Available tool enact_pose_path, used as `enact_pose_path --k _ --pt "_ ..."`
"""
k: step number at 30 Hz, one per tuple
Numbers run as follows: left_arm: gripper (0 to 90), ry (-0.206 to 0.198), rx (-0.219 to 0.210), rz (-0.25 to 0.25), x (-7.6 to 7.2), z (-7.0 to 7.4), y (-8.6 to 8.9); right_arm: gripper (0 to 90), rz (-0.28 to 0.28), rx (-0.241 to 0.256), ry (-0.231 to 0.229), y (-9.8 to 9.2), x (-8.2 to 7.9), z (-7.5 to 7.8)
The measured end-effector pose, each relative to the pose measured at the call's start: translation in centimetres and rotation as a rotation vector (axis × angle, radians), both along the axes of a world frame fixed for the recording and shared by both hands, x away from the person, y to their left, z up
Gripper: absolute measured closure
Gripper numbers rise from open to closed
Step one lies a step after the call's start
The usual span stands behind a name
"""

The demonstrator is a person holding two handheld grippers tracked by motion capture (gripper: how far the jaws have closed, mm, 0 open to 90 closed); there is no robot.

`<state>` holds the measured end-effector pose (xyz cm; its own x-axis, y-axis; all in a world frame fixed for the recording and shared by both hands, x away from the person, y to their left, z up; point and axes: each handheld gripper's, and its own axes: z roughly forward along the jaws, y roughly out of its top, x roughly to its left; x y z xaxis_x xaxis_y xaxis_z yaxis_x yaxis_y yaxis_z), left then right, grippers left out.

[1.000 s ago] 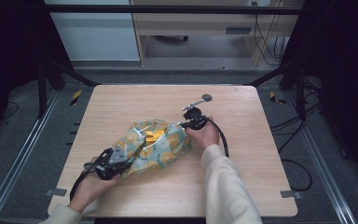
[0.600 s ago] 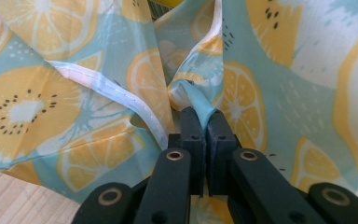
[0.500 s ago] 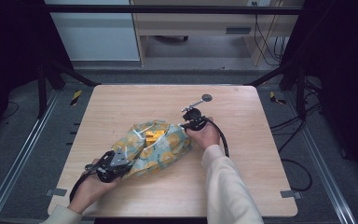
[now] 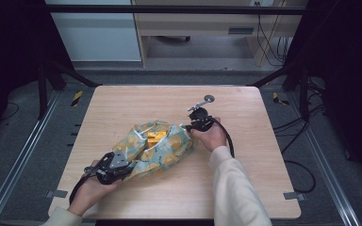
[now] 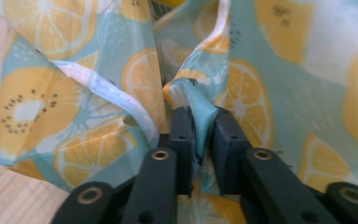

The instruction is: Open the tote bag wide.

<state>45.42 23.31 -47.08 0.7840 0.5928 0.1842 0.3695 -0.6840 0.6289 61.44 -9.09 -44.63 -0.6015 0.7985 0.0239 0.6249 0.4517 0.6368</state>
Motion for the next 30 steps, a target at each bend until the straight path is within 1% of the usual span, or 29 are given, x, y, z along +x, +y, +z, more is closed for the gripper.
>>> enact_pose_path --k 1,2,3,4,5,6,7,8,9,10,11,12,13,14,16,17,18,19,20,21,22,23,24,25,26,27,28,29,30 --pt "75.8 0.0 0.0 0.0 0.0 0.0 0.0 61.8 0.0 0.0 0.0 0.0 0.0 0.0" --pt "73.1 -0.024 -0.021 0.01 -0.1 0.3 0.0 52.8 -0.017 0.013 -0.03 -0.4 -0.4 0.9" --pt "70.1 -0.024 -0.021 0.01 -0.1 0.3 0.0 52.8 -0.017 0.013 -0.03 -0.4 -0.4 0.9" --pt "67.7 -0.051 -0.037 0.02 -0.3 0.7 0.0 46.1 -0.023 0.03 -0.069 -0.9 -1.0 2.1" --pt "65.8 -0.051 -0.037 0.02 -0.3 0.7 0.0 46.1 -0.023 0.03 -0.069 -0.9 -1.0 2.1" --pt "63.6 -0.076 -0.058 0.02 -0.5 1.2 -0.1 39.8 -0.021 0.049 -0.101 -1.2 -1.6 3.3" --pt "60.9 -0.076 -0.058 0.02 -0.5 1.2 -0.1 39.8 -0.021 0.049 -0.101 -1.2 -1.6 3.3" --pt "57.6 -0.103 -0.076 0.028 -0.7 1.8 -0.2 37.6 -0.015 0.053 -0.129 -1.5 -2.2 4.5" --pt "54.2 -0.103 -0.076 0.028 -0.7 1.8 -0.2 37.6 -0.015 0.053 -0.129 -1.5 -2.2 4.5" --pt "51.2 -0.126 -0.096 0.036 -0.8 2.5 -0.2 36.4 -0.017 0.06 -0.153 -1.6 -2.9 5.5" --pt "49.2 -0.126 -0.096 0.036 -0.8 2.5 -0.2 36.4 -0.017 0.06 -0.153 -1.6 -2.9 5.5" --pt "47.9 -0.145 -0.126 0.037 -1.0 3.3 -0.2 36.4 -0.021 0.076 -0.178 -1.8 -3.7 6.6" --pt "46.9 -0.145 -0.126 0.037 -1.0 3.3 -0.2 36.4 -0.021 0.076 -0.178 -1.8 -3.7 6.6" --pt "46.9 -0.155 -0.139 0.037 -1.1 3.6 -0.2 36.2 -0.018 0.084 -0.189 -1.8 -4.2 7.0" --pt "44.1 -0.168 -0.151 0.028 -1.3 4.5 -0.5 36.2 -0.009 0.095 -0.205 -1.7 -5.2 7.9" --pt "44.0 -0.179 -0.157 0.028 -1.4 4.9 -0.6 36.0 0.006 0.093 -0.219 -1.6 -5.8 8.3" --pt "43.6 -0.196 -0.168 0.026 -1.4 5.5 -0.8 36.1 0.022 0.106 -0.235 -1.4 -7.0 8.9" --pt "43.6 -0.196 -0.168 0.026 -1.4 5.5 -0.8 36.1 0.028 0.118 -0.238 -1.3 -7.5 9.1" --pt "43.5 -0.209 -0.156 0.019 -1.1 6.1 -1.1 36.0 0.037 0.134 -0.245 -1.2 -8.1 9.4" --pt "43.6 -0.209 -0.156 0.019 -1.1 6.1 -1.1 36.0 0.037 0.134 -0.245 -1.2 -8.1 9.4" --pt "43.5 -0.22 -0.137 0.025 -0.3 6.6 -1.3 33.2 0.067 0.152 -0.249 -0.8 -9.3 9.7" --pt "43.5 -0.22 -0.137 0.025 -0.3 6.6 -1.3 33.2 0.067 0.152 -0.249 -0.8 -9.3 9.7" --pt "43.4 -0.223 -0.131 0.029 0.2 6.8 -1.3 29.1 0.094 0.154 -0.251 -0.2 -10.4 9.7" --pt "43.4 -0.222 -0.127 0.033 0.8 6.9 -1.2 29.1 0.094 0.154 -0.251 -0.2 -10.4 9.7" --pt "41.0 -0.211 -0.111 0.039 1.9 7.0 -1.1 24.4 0.122 0.152 -0.242 0.4 -11.2 9.5" --pt "39.8 -0.211 -0.111 0.039 1.9 7.0 -1.1 24.4 0.122 0.152 -0.242 0.4 -11.2 9.5" --pt "38.8 -0.202 -0.097 0.052 2.8 7.0 -0.9 21.9 0.139 0.149 -0.24 0.9 -11.7 9.2" --pt "38.2 -0.202 -0.097 0.052 2.8 7.0 -0.9 21.9 0.139 0.149 -0.24 0.9 -11.7 9.2" --pt "38.2 -0.195 -0.092 0.054 3.3 6.9 -0.7 20.8 0.145 0.148 -0.236 1.0 -11.8 8.9"
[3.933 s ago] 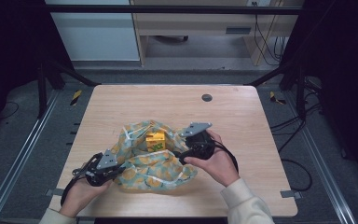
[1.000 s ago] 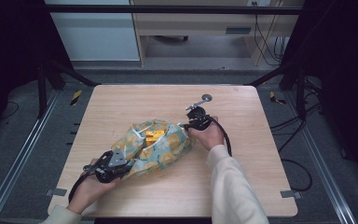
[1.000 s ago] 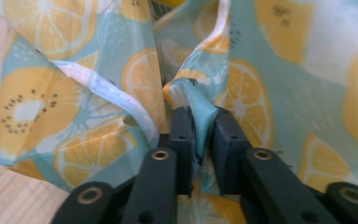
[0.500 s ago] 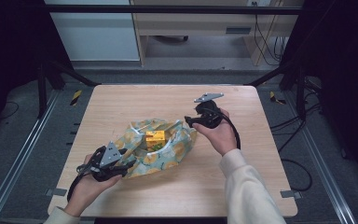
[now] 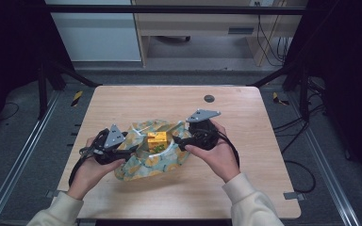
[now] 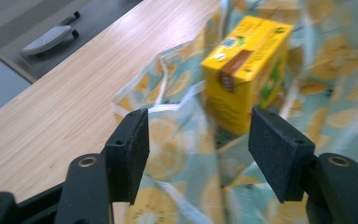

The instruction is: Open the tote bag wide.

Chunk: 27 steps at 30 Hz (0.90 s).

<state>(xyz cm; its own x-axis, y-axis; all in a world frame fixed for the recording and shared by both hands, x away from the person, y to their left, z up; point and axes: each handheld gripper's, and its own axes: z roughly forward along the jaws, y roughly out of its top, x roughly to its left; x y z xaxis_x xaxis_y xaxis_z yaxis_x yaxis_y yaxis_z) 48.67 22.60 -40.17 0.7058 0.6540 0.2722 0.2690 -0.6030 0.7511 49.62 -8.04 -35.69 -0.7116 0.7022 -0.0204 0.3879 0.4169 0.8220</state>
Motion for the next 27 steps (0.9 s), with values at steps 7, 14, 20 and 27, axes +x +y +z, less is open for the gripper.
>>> enact_pose_path --k 7,14,20,27 --pt "31.8 0.051 0.041 -0.009 1.8 -1.2 -0.2 12.4 0.002 -0.016 0.041 0.6 0.1 -2.1" --pt "28.9 0.105 0.069 -0.01 3.0 -3.5 -1.2 11.2 0.022 -0.042 0.085 1.1 -0.3 -4.7" --pt "35.5 0.108 0.098 0.001 3.2 -4.2 -1.5 20.6 0.009 -0.072 0.129 1.0 -0.4 -6.8" --pt "66.0 0.134 0.089 0.011 3.4 -4.7 -1.2 66.6 0.018 -0.115 0.169 0.3 -0.7 -8.6"
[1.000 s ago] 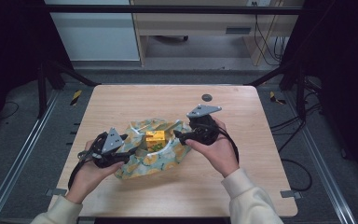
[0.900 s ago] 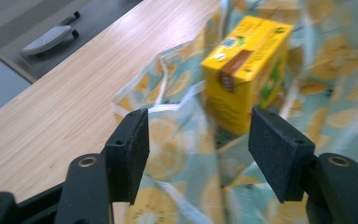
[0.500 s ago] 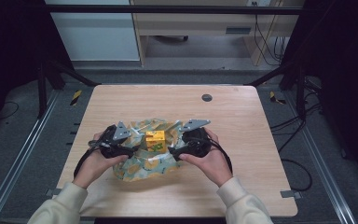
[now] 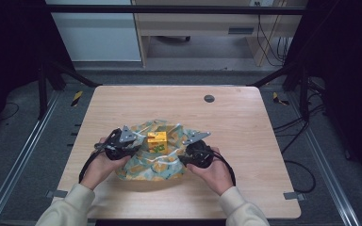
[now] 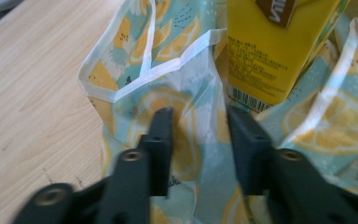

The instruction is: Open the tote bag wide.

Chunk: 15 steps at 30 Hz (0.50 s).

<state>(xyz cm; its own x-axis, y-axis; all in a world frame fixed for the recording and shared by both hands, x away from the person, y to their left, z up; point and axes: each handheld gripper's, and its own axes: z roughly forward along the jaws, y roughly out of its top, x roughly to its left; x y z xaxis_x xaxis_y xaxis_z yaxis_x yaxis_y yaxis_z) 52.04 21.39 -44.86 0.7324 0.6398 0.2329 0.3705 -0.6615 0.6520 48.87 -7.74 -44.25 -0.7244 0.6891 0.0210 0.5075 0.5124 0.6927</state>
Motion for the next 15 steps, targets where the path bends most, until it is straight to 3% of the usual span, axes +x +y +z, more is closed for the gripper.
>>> enact_pose_path --k 3,7,9,12,15 --pt "72.8 0.014 0.005 0.0 0.1 -0.1 0.1 75.3 0.008 -0.002 -0.001 -0.1 -0.2 -0.2" --pt "84.2 -0.01 -0.014 0.016 0.0 0.3 0.4 83.6 0.024 -0.008 -0.02 -0.4 -0.3 0.0" --pt "86.4 -0.036 -0.005 0.037 0.2 0.4 0.8 86.7 0.021 -0.03 -0.038 -0.8 -0.5 0.0" --pt "86.7 -0.037 0.024 0.047 0.5 -0.2 1.0 87.7 0.017 -0.056 -0.043 -1.4 -0.5 -0.4" --pt "87.1 -0.036 0.02 0.063 0.7 -0.8 1.3 88.7 0.01 -0.059 -0.028 -2.0 -0.6 -1.4"
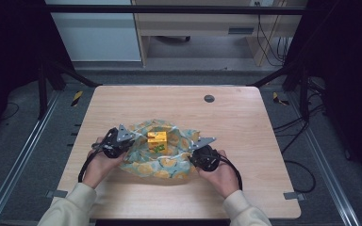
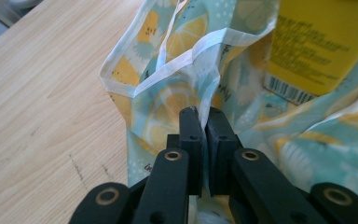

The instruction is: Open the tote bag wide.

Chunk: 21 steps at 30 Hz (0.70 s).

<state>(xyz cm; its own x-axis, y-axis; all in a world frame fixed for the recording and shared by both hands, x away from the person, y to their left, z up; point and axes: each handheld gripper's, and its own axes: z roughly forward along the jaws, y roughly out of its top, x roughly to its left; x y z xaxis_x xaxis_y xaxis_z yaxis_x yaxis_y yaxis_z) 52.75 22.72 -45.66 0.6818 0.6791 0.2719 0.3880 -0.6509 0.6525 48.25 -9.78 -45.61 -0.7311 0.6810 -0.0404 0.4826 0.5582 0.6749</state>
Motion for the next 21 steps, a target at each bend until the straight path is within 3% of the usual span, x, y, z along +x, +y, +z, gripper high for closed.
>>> enact_pose_path --k 6,10,14,21 --pt "87.8 -0.002 0.02 0.013 0.3 -0.7 0.4 89.6 -0.013 0.006 0.012 -0.8 -0.1 -1.0" --pt "88.2 -0.006 0.011 0.025 0.5 -1.0 0.7 89.7 -0.007 -0.01 0.01 -1.0 -0.2 -1.1" --pt "88.4 -0.009 0.005 0.027 0.3 -1.0 0.8 89.8 -0.012 0.005 0.011 -1.2 -0.2 -1.1" --pt "88.6 -0.003 0.026 0.024 0.3 -1.3 0.6 89.8 -0.011 0.007 0.011 -1.6 -0.2 -1.2"
